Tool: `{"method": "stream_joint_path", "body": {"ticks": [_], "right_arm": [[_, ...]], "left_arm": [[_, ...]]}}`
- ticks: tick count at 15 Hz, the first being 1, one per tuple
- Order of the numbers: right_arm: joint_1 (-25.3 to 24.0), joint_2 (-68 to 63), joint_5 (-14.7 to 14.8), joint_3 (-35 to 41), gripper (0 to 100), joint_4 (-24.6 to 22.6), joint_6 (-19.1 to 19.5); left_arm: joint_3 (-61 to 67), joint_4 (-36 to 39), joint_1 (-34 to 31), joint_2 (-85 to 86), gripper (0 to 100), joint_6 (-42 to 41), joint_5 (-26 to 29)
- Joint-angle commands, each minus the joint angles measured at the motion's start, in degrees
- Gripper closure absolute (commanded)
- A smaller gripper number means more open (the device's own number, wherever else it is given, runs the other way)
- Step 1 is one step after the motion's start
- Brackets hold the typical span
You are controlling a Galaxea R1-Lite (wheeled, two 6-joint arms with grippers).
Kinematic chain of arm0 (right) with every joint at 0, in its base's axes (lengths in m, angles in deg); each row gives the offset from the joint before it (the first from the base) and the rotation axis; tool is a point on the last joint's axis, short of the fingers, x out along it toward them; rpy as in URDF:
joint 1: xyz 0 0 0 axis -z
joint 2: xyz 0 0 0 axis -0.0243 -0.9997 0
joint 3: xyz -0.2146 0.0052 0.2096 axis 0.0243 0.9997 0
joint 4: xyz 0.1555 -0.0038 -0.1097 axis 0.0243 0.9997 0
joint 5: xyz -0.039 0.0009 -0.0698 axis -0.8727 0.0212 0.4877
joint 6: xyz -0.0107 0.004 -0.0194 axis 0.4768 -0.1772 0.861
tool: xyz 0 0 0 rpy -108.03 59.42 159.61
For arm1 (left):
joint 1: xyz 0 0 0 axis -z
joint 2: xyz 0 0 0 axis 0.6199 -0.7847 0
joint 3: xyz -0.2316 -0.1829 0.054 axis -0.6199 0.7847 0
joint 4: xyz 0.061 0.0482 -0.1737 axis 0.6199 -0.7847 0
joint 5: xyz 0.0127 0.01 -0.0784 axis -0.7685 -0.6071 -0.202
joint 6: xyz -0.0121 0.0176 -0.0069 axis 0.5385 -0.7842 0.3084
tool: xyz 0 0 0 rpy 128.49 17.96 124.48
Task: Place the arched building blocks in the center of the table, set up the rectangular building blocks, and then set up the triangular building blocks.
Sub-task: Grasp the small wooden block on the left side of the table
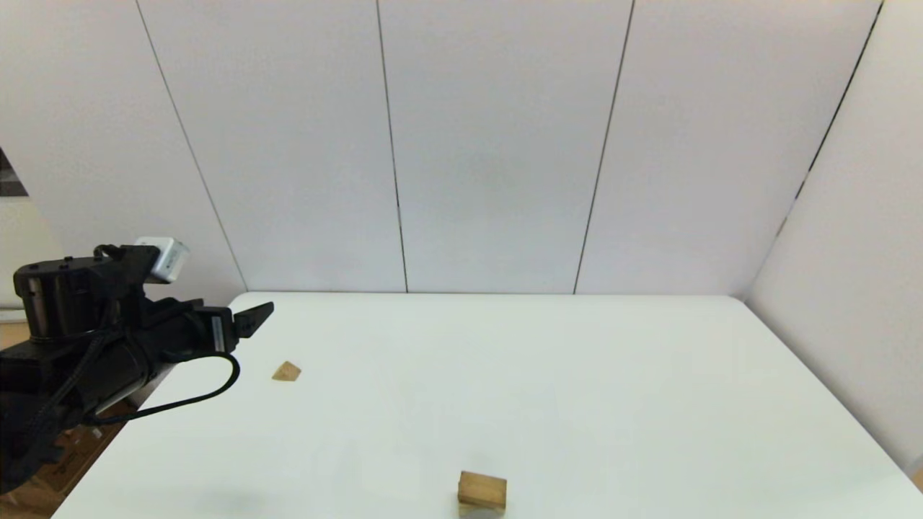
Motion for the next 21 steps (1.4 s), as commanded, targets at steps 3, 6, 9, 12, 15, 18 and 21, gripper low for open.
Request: {"method": "stream_joint_path", "body": {"ticks": [3,6,9,12,15,18,21], "right_arm": [[0.0,0.0,0.2,0.0,0,0.1,-2.3],[0.0,0.0,0.2,0.0,0,0.1,-2.3],[0.0,0.0,0.2,0.0,0,0.1,-2.3],[0.0,0.0,0.2,0.0,0,0.1,-2.3],[0.0,0.0,0.2,0.0,0,0.1,-2.3],[0.0,0.0,0.2,0.0,0,0.1,-2.3],[0.0,0.0,0.2,0.0,0,0.1,-2.3]], "left_arm": [[-1.0,-1.9,-0.2,-8.8,0,-5.9,0.0],[-6.2,-5.8,-0.4,-15.0,0,-6.1,0.0],[-14.6,-18.2,-1.6,-16.5,0,-7.9,1.3],[-19.2,-28.2,-4.5,-16.1,0,-14.3,6.9],[-26.4,-43.0,-9.9,-16.3,0,-27.1,14.0],[-33.1,-54.9,-11.6,-17.6,0,-36.3,17.2],[-34.6,-55.1,-11.5,-20.0,0,-43.4,17.7]]}}
